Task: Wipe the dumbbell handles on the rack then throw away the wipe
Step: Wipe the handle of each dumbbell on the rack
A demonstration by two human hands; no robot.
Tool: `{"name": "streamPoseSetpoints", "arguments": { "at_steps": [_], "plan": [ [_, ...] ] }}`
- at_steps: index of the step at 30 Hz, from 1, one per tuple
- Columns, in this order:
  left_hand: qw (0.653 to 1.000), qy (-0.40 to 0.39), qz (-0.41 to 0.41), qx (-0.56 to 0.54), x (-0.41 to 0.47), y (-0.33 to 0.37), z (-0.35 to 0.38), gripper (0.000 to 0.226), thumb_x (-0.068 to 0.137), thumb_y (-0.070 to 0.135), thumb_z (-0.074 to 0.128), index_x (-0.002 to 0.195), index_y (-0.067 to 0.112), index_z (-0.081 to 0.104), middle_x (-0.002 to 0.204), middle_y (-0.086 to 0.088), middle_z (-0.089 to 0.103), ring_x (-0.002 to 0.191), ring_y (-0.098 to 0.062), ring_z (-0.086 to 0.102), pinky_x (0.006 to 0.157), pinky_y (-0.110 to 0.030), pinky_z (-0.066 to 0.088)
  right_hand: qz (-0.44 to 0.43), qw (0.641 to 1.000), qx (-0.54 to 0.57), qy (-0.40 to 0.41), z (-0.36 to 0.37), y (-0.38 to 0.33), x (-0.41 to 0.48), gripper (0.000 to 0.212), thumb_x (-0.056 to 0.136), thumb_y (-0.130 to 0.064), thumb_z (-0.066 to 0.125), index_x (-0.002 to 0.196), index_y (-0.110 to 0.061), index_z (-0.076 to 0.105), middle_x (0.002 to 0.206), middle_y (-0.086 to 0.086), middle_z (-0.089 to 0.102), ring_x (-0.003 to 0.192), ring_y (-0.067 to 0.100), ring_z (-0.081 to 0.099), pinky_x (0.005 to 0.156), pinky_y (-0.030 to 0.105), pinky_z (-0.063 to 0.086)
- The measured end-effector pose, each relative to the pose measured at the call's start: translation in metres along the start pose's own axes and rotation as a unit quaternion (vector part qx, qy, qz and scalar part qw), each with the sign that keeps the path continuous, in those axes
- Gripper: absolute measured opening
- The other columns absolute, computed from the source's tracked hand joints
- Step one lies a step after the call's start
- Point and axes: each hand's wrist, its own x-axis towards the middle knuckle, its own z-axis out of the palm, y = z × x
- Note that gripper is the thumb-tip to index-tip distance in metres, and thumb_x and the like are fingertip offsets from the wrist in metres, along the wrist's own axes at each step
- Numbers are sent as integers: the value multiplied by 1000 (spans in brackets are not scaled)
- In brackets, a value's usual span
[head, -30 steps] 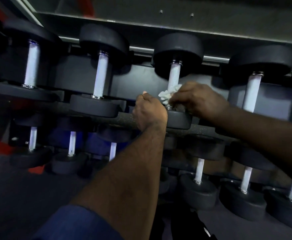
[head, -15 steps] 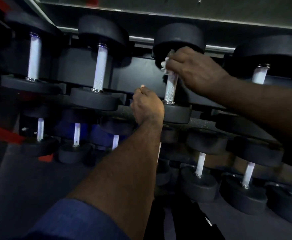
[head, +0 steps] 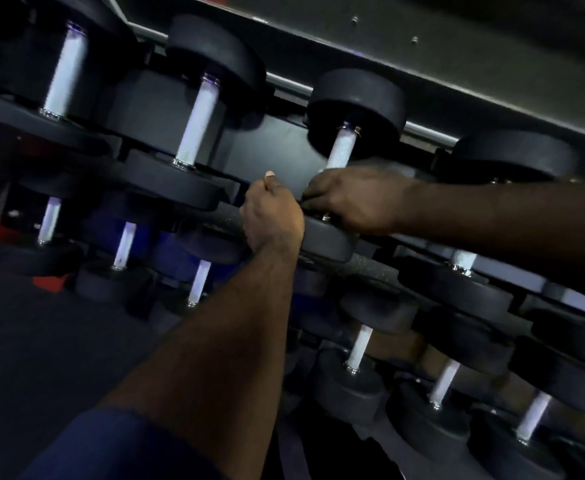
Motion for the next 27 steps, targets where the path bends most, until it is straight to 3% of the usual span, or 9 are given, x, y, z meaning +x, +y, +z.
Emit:
{"name": "streamPoseSetpoints", "arguments": {
  "at_steps": [2,4,8,11,14,18,22,26,27],
  "plan": [
    [1000,5,-1,-14,1,-2,2,49,109,44,35,109,11,72,106,-9,75,106,-31,65,84,-32,41,77,993,-76,38,-8,22,6,50,88,-30,27,114,-22,69,113,4,69,113,26,65,119,47,29],
    [1000,9,0,-22,3,-4,2,51,108,46,34,108,11,72,105,-9,75,106,-31,65,87,-37,47,121,984,-122,49,-12,27,18,40,89,-27,30,96,-13,68,93,12,69,90,34,68,111,51,39],
    [1000,8,-3,-19,-2,-2,1,50,110,44,34,114,10,71,111,-9,73,112,-29,60,83,-32,35,-12,995,-58,-84,-10,0,36,26,86,-23,48,102,-11,65,99,10,65,91,34,66,85,46,55],
    [1000,10,-3,-28,-1,-3,0,49,108,45,35,111,12,72,106,-7,75,108,-28,63,82,-32,37,8,1000,-19,19,-11,15,20,58,86,-34,21,116,-18,68,112,5,67,106,30,64,92,44,52],
    [999,14,-7,-30,-1,-3,2,49,106,46,37,107,13,73,102,-8,76,105,-30,65,86,-36,47,109,978,40,174,10,23,-4,61,92,-27,20,128,-8,66,134,14,63,131,32,54,113,39,37],
    [999,16,-4,-28,0,-3,3,48,106,45,38,108,12,73,103,-8,77,104,-28,66,85,-32,44,290,851,274,342,49,-6,6,62,88,11,44,147,-8,52,158,10,40,150,25,34,125,39,26],
    [999,22,-2,-30,2,-5,4,47,107,42,40,109,9,73,105,-9,76,102,-26,67,81,-27,37,438,604,459,482,42,-31,28,57,88,12,58,138,-13,62,149,3,52,140,11,47,119,20,30],
    [999,18,-15,-39,-2,0,0,46,108,41,40,108,9,72,102,-9,76,98,-26,66,79,-27,36,505,541,533,410,45,-48,15,34,97,-15,66,130,-18,68,116,-6,73,98,-1,66,86,14,52],
    [999,13,-15,-41,-2,0,-1,45,108,41,41,107,10,72,100,-8,76,96,-25,67,77,-27,37,485,491,612,386,45,-51,15,28,99,-13,62,126,-13,71,100,-5,76,81,5,67,71,18,56]
  ]
}}
